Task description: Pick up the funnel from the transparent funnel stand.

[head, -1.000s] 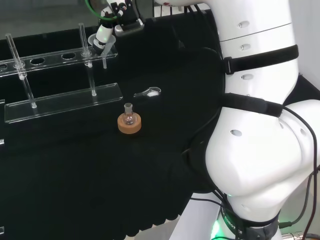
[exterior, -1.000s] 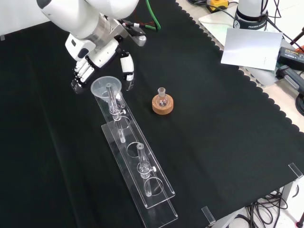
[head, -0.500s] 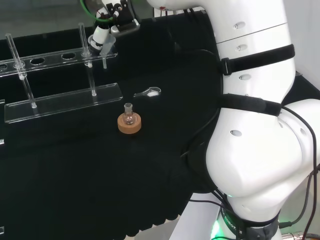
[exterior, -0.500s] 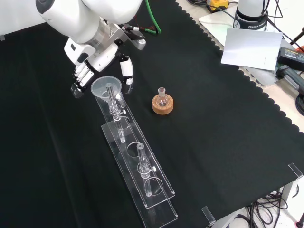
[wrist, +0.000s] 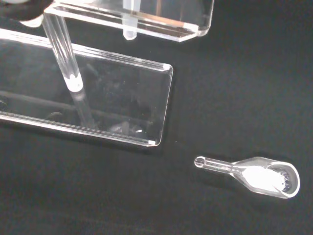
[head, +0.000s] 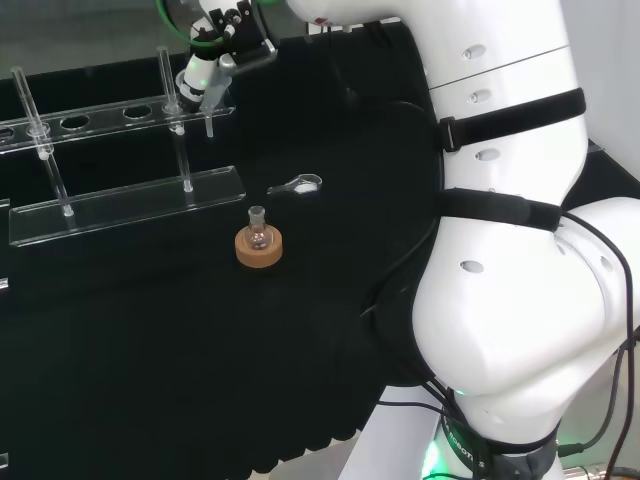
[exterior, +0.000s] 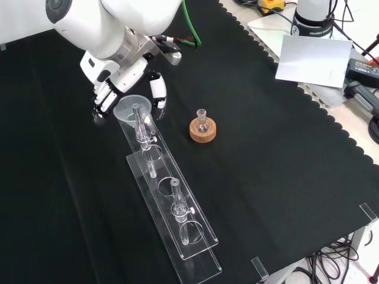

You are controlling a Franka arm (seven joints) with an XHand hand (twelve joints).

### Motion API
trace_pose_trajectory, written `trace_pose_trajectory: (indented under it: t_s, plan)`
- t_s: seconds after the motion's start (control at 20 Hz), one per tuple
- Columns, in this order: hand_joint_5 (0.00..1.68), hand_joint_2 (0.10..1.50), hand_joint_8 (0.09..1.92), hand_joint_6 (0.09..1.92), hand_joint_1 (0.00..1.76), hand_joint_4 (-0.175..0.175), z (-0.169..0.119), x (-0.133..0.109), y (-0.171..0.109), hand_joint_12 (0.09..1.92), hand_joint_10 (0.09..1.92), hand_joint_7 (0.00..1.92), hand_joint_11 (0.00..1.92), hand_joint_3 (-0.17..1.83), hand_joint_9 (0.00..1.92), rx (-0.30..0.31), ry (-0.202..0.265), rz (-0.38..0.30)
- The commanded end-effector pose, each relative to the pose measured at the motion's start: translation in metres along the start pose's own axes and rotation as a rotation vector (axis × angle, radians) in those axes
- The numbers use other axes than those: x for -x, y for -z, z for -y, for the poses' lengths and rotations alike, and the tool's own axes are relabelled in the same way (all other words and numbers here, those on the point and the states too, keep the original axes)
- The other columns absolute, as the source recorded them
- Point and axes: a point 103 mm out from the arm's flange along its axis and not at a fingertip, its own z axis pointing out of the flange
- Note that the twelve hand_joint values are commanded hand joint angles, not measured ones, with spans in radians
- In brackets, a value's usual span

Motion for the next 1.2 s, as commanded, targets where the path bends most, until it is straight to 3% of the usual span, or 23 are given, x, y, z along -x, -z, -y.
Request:
trace_pose_trajectory:
  t_s: [0.05,0.15,0.35,0.45,0.7,1.0,1.2]
  plan:
    - [0.43,0.66,0.73,0.09,0.7,-0.009,0.002,0.002,0.004,1.42,0.67,0.33,0.4,0.48,0.59,0.101,-0.004,0.087]
    - [0.5,0.67,0.73,0.09,0.71,-0.018,0.002,-0.002,0.005,1.38,0.62,0.42,0.43,0.5,0.68,0.113,-0.02,0.093]
    - [0.57,0.69,0.74,0.12,0.75,-0.03,0.009,0.006,0.012,1.33,0.58,0.53,0.49,0.52,0.81,0.199,-0.033,0.097]
    - [0.62,0.7,0.73,0.23,0.77,-0.031,0.02,0.007,0.026,1.31,0.54,0.61,0.54,0.53,0.89,0.243,-0.032,0.099]
    - [0.58,0.7,0.73,0.55,0.8,-0.031,0.047,0.011,0.051,1.28,0.5,0.67,0.59,0.56,0.98,0.259,-0.048,0.109]
    - [0.6,0.7,0.74,0.65,0.8,-0.029,0.096,0.006,0.071,1.26,0.51,0.72,0.62,0.57,1.01,0.266,-0.094,0.126]
    - [0.6,0.7,0.74,0.67,0.8,-0.03,0.132,0.009,0.068,1.26,0.51,0.72,0.63,0.57,1.02,0.231,-0.138,0.124]
